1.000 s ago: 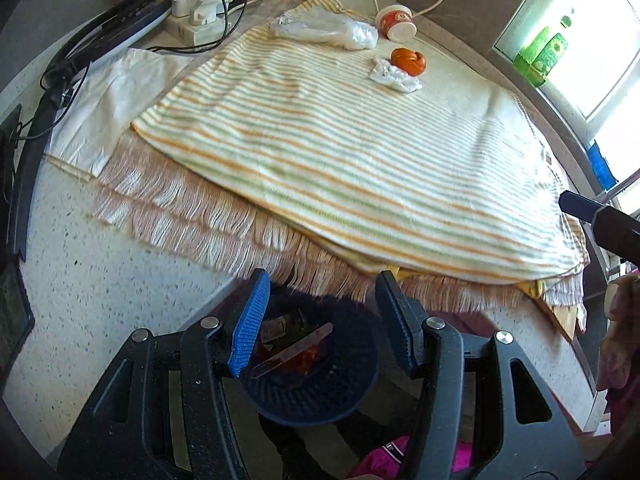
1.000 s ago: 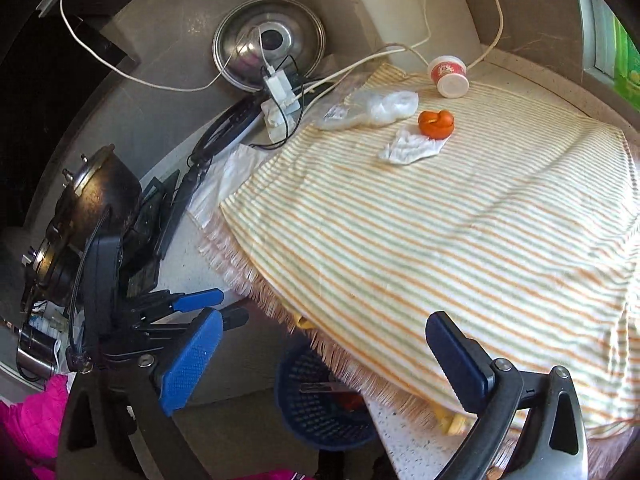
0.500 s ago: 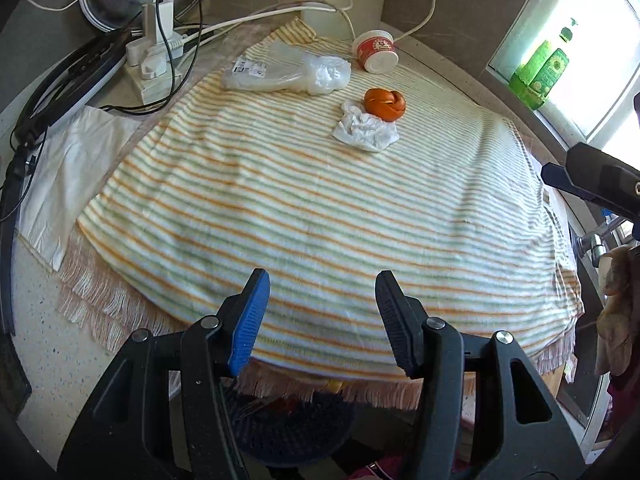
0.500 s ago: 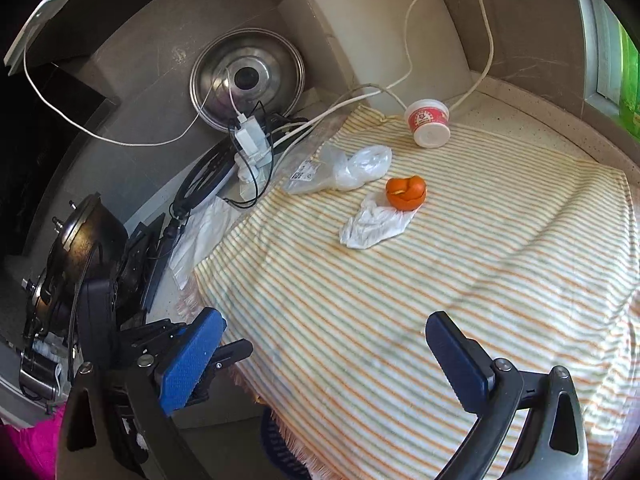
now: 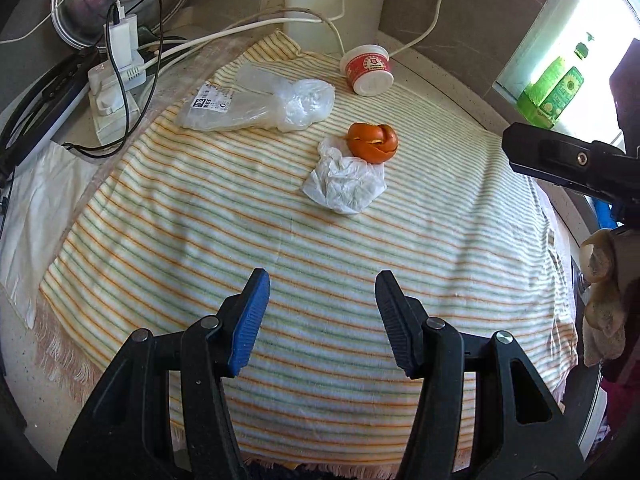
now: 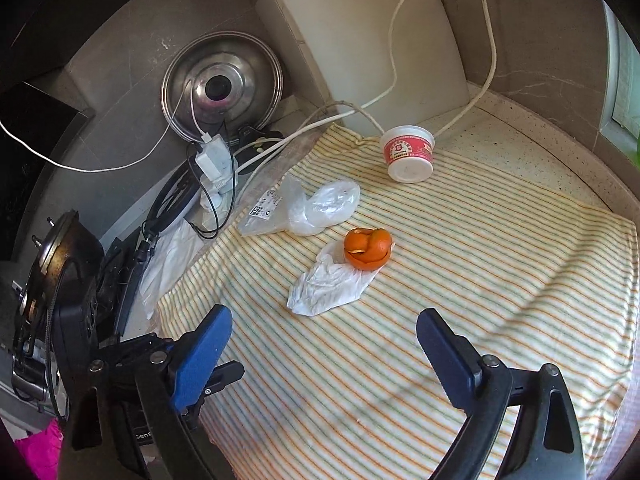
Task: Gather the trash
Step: 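Grasp the white tissue with the left tool while the right tool grasps the orange peel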
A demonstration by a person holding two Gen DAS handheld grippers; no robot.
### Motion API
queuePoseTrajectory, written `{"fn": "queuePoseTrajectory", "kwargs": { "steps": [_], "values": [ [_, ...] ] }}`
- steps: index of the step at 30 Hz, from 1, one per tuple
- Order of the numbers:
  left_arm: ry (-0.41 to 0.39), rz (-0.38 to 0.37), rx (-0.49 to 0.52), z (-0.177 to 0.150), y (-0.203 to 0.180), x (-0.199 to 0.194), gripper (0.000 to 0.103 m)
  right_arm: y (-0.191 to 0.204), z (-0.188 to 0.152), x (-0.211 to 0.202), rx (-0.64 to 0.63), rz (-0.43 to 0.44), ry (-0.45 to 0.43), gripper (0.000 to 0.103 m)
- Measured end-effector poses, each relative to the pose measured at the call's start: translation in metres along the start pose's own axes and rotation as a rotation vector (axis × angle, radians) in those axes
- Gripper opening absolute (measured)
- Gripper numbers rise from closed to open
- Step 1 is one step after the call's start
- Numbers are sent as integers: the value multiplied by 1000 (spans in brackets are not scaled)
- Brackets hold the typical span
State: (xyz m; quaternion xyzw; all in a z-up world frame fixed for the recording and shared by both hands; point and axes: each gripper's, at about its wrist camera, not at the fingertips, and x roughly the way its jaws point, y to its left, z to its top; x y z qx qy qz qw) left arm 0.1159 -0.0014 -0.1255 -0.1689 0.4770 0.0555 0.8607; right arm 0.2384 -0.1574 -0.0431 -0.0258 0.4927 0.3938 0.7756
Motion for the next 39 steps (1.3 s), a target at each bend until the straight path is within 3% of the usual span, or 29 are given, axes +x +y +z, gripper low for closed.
{"fn": "queuePoseTrajectory", "kwargs": {
  "steps": [12,29,35,39],
  "values": [
    [23,-7,-36,29,-7,34,56,-27,35,52,21,30,95,76],
    [73,58,25,63,-21,92,56,-49,52,116,77,72,196,72],
    [52,76,32,62,-19,95,32,-51,52,130,83,78,218,68],
    [55,64,32,63,-17,94,12,-51,51,138,69,64,241,53]
  ]
}}
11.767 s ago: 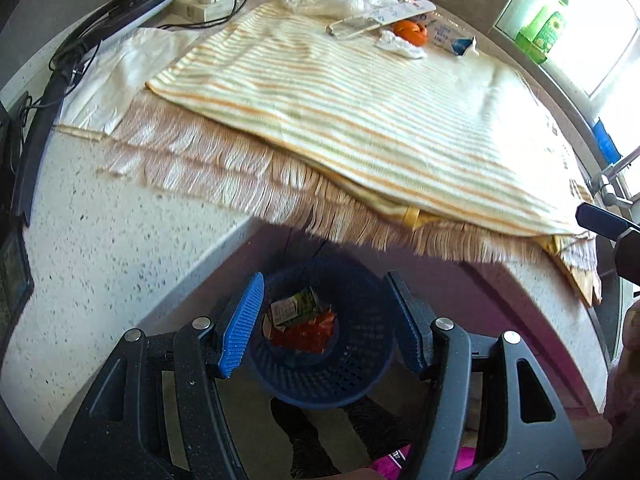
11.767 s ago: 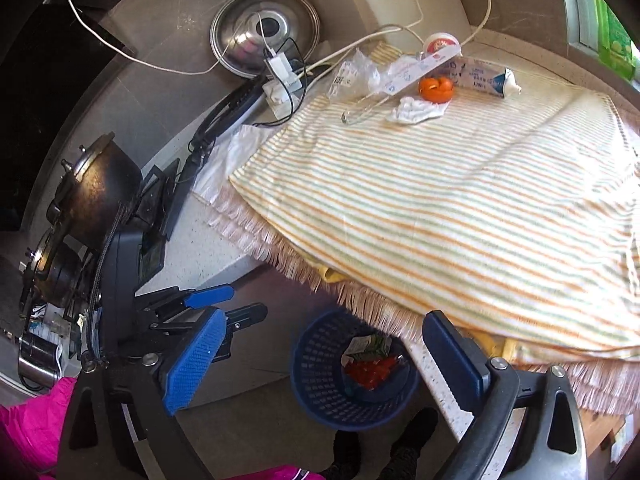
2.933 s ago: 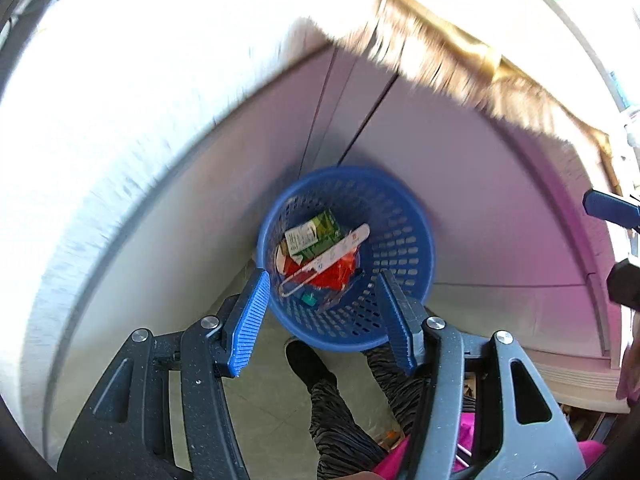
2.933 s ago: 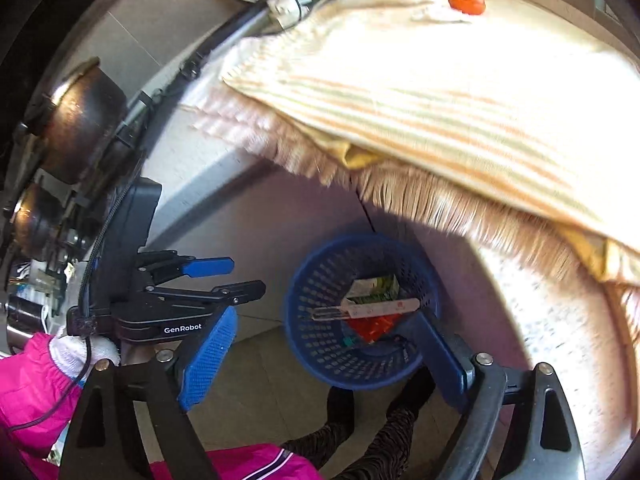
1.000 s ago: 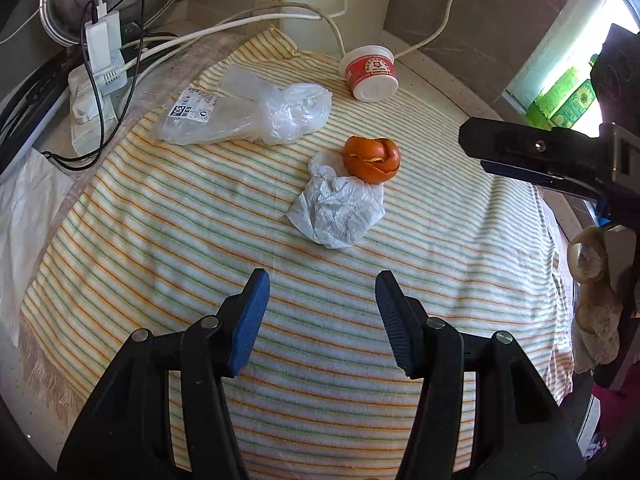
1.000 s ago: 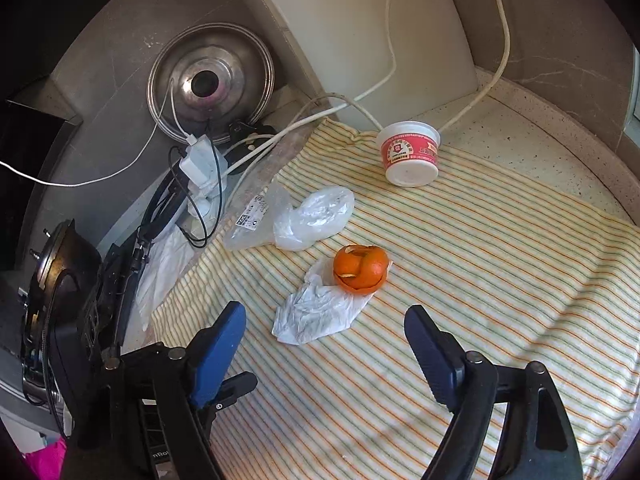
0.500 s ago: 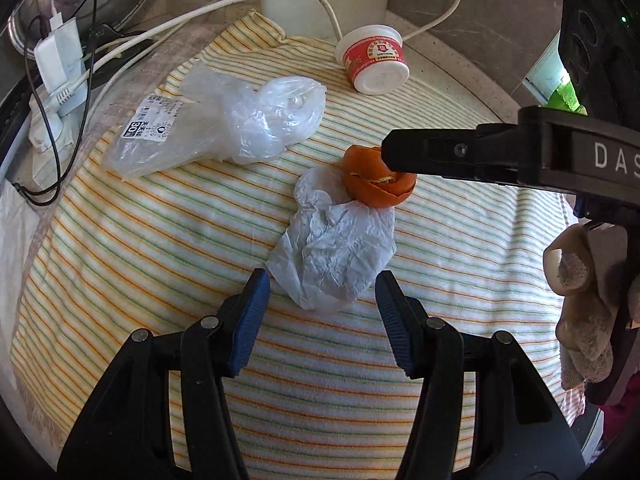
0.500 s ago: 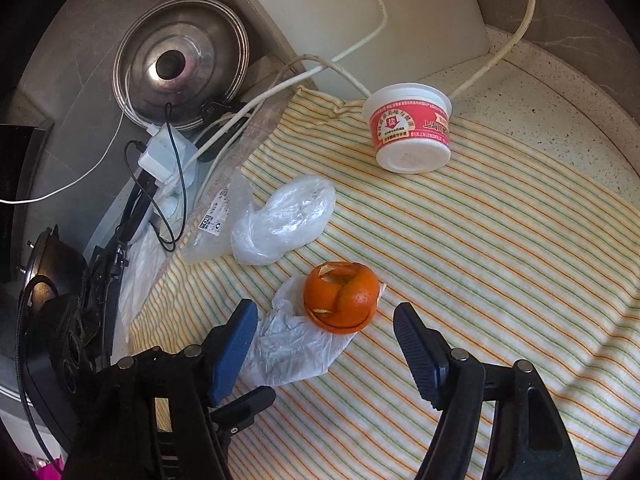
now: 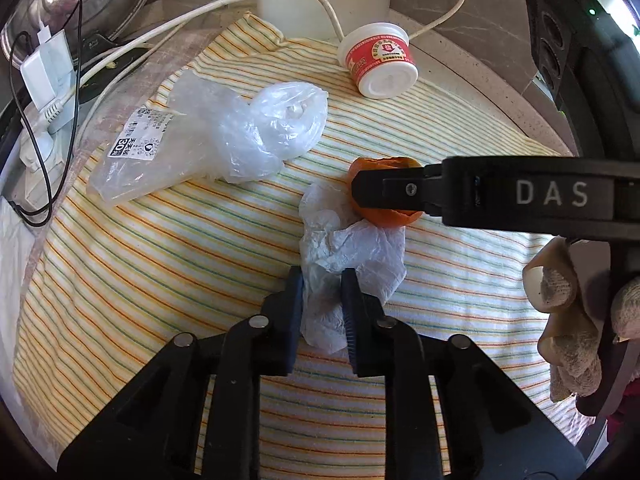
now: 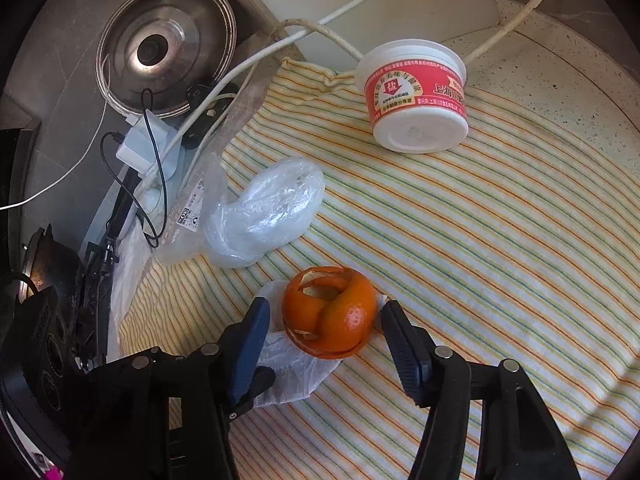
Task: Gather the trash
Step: 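Grasp the white tissue with the left tool while the right tool grasps the orange peel, then carry the white tissue and orange peel down over the blue wastebasket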
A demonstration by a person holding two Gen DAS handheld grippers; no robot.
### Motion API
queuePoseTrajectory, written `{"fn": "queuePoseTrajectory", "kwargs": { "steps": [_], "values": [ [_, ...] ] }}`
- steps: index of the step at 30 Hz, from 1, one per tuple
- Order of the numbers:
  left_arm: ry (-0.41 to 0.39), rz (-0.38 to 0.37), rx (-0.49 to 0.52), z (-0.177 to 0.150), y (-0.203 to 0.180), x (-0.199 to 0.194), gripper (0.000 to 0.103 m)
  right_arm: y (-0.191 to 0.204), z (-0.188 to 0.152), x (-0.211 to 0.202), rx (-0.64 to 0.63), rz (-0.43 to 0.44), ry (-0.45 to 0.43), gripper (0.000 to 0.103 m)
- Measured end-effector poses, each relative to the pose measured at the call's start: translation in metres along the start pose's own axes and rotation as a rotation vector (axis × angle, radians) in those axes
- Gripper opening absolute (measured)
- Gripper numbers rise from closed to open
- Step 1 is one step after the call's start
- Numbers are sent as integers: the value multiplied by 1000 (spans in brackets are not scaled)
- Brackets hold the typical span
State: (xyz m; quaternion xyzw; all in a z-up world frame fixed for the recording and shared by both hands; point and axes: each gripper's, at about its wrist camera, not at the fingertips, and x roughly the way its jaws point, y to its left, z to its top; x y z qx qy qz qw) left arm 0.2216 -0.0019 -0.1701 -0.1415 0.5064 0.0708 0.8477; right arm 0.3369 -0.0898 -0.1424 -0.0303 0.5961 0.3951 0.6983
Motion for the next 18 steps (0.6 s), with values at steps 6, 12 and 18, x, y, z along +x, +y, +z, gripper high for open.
{"fn": "queuePoseTrajectory", "kwargs": {
  "steps": [6,12,18],
  "values": [
    [4,-26,-18,2,1,-6,6,-4,-2,-6,24,16,-15,46],
    [-6,-33,-19,-5,-2,-20,5,-7,-8,-21,46,32,-46,44],
    [-24,-29,-23,-15,2,-38,5,-8,-21,-37,71,49,-76,44]
  ]
}}
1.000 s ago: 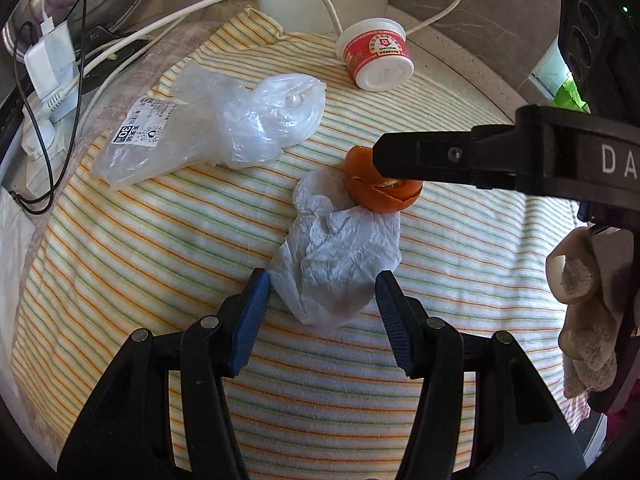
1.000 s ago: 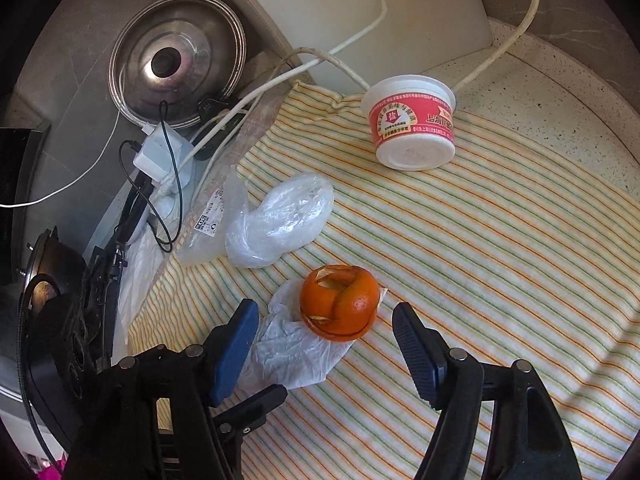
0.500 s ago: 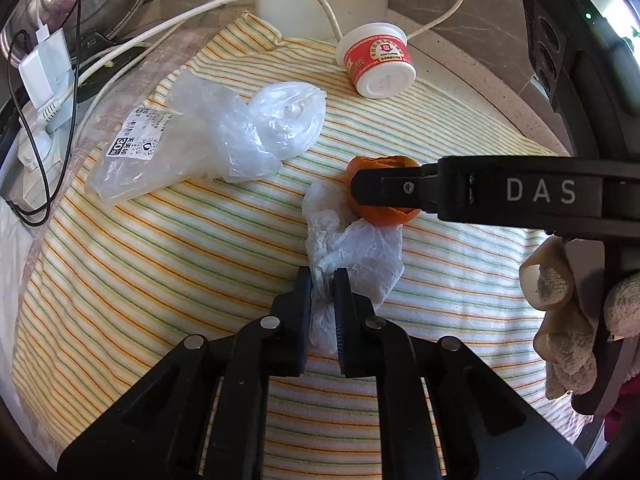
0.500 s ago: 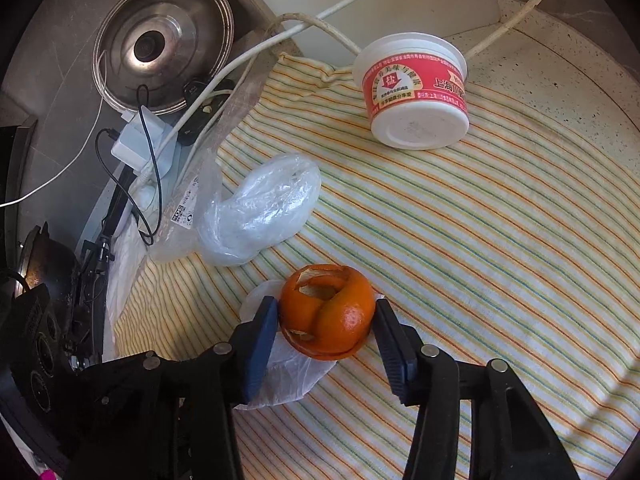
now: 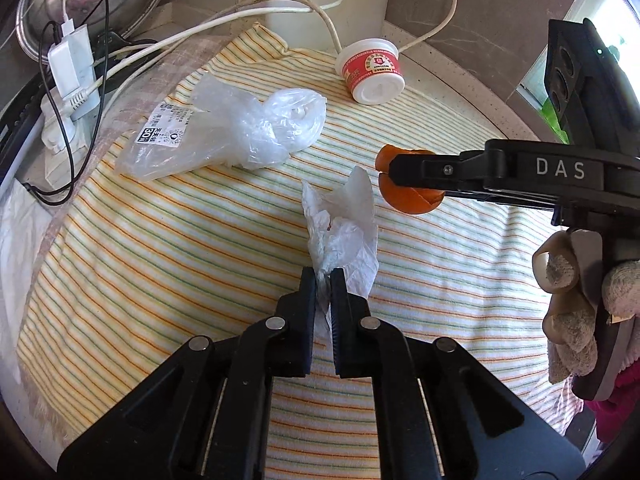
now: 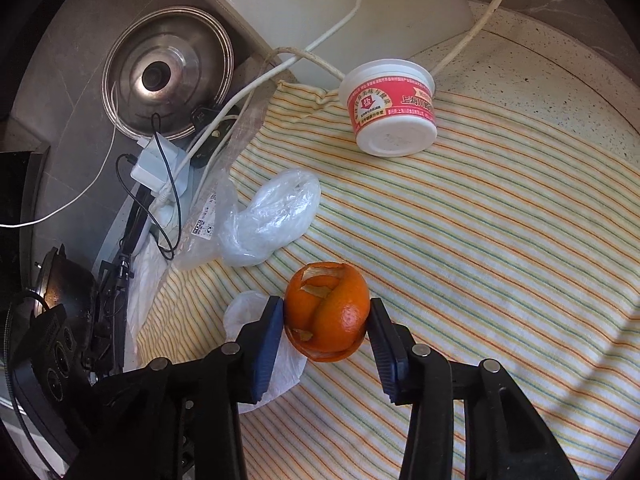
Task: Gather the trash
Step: 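Carry the white tissue and orange peel down over the blue wastebasket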
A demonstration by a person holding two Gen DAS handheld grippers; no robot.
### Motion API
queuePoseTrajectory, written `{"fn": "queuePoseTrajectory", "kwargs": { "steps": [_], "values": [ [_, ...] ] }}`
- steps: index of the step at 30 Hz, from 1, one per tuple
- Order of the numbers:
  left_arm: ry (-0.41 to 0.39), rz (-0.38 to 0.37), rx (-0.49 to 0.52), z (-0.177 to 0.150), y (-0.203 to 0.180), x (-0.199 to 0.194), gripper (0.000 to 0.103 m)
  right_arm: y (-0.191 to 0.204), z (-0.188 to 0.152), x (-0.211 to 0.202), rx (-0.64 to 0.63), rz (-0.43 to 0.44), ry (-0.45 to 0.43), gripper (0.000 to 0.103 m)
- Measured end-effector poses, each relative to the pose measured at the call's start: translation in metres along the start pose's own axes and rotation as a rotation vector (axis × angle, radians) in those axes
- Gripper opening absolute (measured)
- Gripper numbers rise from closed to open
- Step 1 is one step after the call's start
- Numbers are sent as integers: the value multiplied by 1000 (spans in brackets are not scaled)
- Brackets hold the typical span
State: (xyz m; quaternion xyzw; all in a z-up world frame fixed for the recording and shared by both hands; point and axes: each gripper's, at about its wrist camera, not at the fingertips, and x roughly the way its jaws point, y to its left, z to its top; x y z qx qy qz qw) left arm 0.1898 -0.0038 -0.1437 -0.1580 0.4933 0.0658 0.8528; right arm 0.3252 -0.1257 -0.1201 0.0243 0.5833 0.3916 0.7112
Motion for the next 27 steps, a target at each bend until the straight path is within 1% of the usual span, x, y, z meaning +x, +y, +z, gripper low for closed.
{"fn": "queuePoseTrajectory", "kwargs": {
  "steps": [7,12,27],
  "values": [
    [-23,18,-13,-17,12,-26,5,10,-18,-15,1,0,-27,44],
    [-41,12,-17,-32,23,-46,5,23,-38,-28,-13,-12,-49,44],
    [-68,-9,39,-94,49,-106,5,61,-122,-52,40,-35,-83,44]
  ]
}}
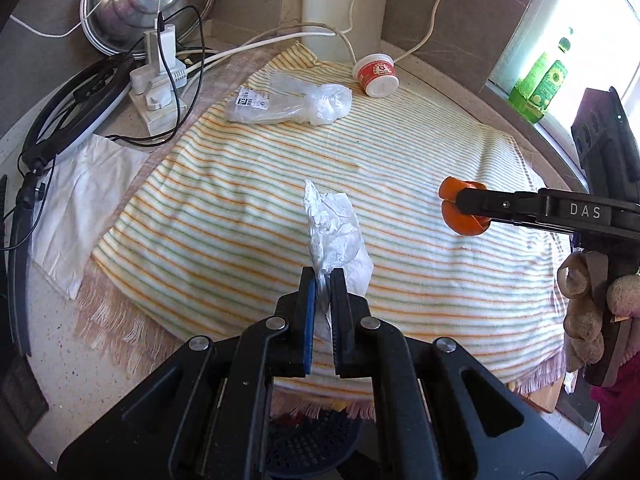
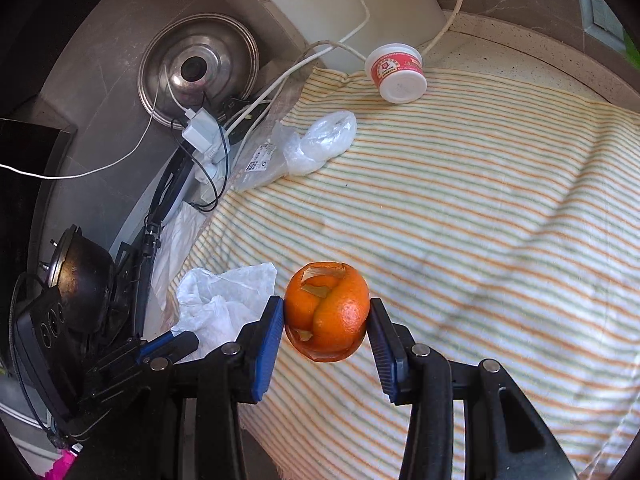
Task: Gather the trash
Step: 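Carry the white tissue and orange peel down over the blue wastebasket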
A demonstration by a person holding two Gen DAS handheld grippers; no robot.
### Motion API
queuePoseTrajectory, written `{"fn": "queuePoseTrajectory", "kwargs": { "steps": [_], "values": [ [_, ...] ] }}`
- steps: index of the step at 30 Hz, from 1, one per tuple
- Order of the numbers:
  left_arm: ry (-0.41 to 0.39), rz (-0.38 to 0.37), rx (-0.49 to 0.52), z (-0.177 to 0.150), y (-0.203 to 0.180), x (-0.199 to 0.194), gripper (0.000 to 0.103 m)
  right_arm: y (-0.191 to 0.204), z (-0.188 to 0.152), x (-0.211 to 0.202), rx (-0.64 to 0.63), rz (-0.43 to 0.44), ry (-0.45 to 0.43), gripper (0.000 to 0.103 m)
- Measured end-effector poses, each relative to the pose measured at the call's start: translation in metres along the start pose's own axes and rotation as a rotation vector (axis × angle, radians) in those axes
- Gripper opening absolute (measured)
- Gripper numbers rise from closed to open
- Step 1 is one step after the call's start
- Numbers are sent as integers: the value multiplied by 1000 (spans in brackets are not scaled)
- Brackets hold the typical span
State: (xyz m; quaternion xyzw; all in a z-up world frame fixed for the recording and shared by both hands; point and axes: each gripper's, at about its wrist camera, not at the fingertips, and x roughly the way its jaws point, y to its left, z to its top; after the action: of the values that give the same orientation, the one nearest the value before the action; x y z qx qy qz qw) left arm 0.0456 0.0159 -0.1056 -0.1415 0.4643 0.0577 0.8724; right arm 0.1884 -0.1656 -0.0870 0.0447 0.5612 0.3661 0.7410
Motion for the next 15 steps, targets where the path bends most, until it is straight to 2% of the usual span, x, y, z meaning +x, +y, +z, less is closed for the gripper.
{"fn": "queuePoseTrajectory", "kwargs": {
  "steps": [15],
  "values": [
    [10,-34,19,-55,25,-40,5,50,-75,-23,-23,-15,-19,44]
  ]
}}
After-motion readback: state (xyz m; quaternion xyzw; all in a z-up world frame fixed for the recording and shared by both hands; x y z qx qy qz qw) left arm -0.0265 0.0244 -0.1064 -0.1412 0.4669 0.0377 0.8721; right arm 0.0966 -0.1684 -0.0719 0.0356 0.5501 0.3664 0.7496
